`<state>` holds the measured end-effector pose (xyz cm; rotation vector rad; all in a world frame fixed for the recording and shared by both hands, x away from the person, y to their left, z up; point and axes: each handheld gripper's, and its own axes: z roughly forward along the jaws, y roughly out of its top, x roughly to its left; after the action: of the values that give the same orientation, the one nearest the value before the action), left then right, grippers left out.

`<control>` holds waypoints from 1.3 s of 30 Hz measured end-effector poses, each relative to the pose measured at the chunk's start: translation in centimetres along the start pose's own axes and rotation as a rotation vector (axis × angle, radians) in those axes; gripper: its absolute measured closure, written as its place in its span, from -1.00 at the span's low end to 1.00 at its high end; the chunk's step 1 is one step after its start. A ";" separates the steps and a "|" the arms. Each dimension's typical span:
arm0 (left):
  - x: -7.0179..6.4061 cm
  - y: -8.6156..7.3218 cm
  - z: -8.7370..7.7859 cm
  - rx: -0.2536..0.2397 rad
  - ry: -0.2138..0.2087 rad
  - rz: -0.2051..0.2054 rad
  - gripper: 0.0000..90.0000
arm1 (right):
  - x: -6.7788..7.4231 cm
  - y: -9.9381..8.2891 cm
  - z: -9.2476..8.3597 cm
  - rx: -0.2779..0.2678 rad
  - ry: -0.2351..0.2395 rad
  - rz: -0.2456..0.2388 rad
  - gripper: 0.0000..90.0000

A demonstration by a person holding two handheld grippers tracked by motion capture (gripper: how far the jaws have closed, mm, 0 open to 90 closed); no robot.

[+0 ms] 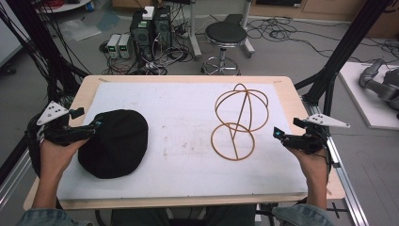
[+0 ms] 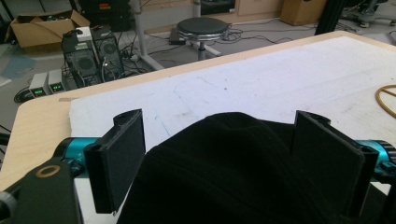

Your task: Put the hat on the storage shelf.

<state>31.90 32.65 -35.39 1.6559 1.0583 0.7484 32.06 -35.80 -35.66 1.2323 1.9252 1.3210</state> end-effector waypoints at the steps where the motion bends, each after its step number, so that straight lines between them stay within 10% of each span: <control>1: 0.0 0.0 0.0 0.000 0.001 0.001 -0.59 | 0.0 0.0 0.0 0.007 -0.001 0.002 -0.87; 39: -3.3 -1.9 0.2 0.076 0.000 0.039 -0.59 | 0.0 0.1 0.0 0.001 0.013 0.017 -0.87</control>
<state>30.10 29.86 -37.21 1.7454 1.0688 0.7408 32.06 -35.79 -35.59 1.2463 1.9290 1.3396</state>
